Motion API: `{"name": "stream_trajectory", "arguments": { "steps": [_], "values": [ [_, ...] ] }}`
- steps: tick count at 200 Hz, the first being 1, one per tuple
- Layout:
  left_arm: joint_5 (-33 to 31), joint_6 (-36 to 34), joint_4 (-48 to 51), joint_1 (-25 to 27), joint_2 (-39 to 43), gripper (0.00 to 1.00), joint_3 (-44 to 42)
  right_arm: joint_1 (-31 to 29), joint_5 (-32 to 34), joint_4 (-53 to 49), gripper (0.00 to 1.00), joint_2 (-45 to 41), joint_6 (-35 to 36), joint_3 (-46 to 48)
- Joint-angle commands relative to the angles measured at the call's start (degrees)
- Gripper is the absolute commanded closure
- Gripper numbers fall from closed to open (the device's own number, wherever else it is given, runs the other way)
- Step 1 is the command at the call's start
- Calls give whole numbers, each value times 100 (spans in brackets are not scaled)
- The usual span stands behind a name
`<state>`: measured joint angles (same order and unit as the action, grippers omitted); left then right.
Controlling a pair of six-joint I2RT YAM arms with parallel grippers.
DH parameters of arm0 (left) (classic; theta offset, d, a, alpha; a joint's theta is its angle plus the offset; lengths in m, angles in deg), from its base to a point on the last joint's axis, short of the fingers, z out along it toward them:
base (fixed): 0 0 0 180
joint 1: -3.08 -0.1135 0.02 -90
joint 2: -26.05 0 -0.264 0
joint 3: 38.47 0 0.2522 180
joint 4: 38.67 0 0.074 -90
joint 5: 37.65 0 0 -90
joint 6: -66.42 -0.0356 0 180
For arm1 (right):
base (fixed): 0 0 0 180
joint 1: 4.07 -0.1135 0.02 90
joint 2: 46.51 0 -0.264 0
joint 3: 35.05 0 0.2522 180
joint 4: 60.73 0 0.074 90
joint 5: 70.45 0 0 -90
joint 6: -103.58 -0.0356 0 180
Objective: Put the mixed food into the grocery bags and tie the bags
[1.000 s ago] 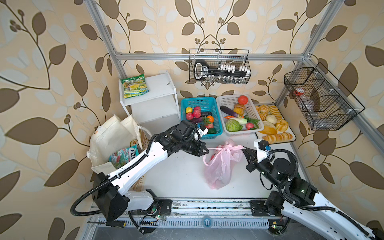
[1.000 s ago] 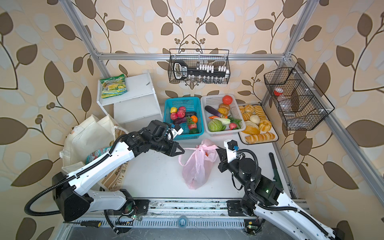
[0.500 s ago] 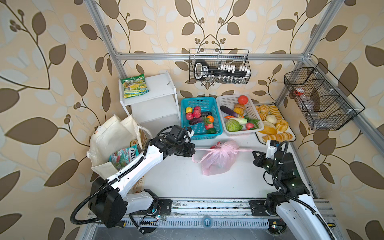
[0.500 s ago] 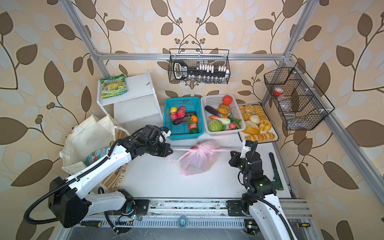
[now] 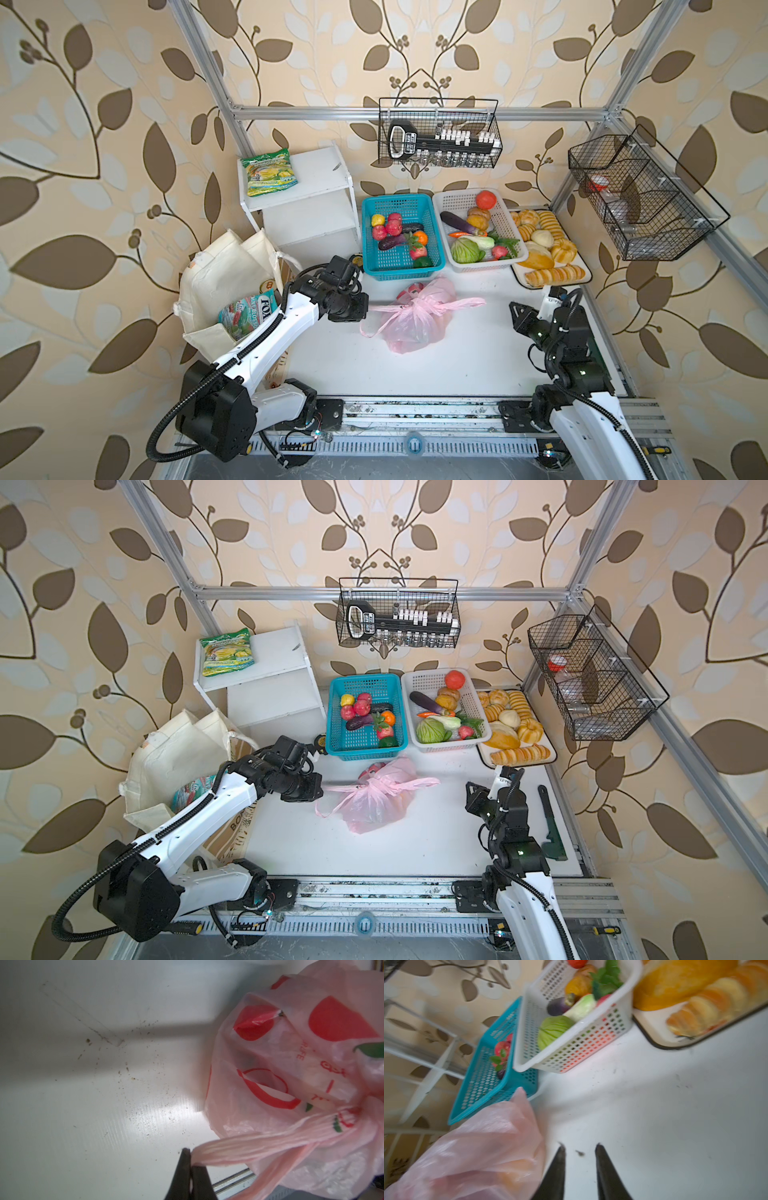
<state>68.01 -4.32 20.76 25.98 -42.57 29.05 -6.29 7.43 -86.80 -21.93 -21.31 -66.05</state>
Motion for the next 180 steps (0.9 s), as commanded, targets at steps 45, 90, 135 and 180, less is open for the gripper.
{"name": "stream_trajectory", "arguments": {
  "steps": [45, 90, 135, 180],
  "values": [
    [424, -258, 21, 13, 167, 94, 306, -1890, -46, 815, 22, 1008, -790, -630],
    [474, -243, -13, 13, 147, 94, 247, -2485, 760, 978, 19, 1737, -1408, -604],
    [314, -300, 71, 13, 95, 88, 205, -2476, 294, 1557, 51, 1790, -1650, -448],
    [90, -314, 255, 13, -56, 64, 71, -2468, 1015, 1030, 100, 1353, -1777, -368]
  ]
}}
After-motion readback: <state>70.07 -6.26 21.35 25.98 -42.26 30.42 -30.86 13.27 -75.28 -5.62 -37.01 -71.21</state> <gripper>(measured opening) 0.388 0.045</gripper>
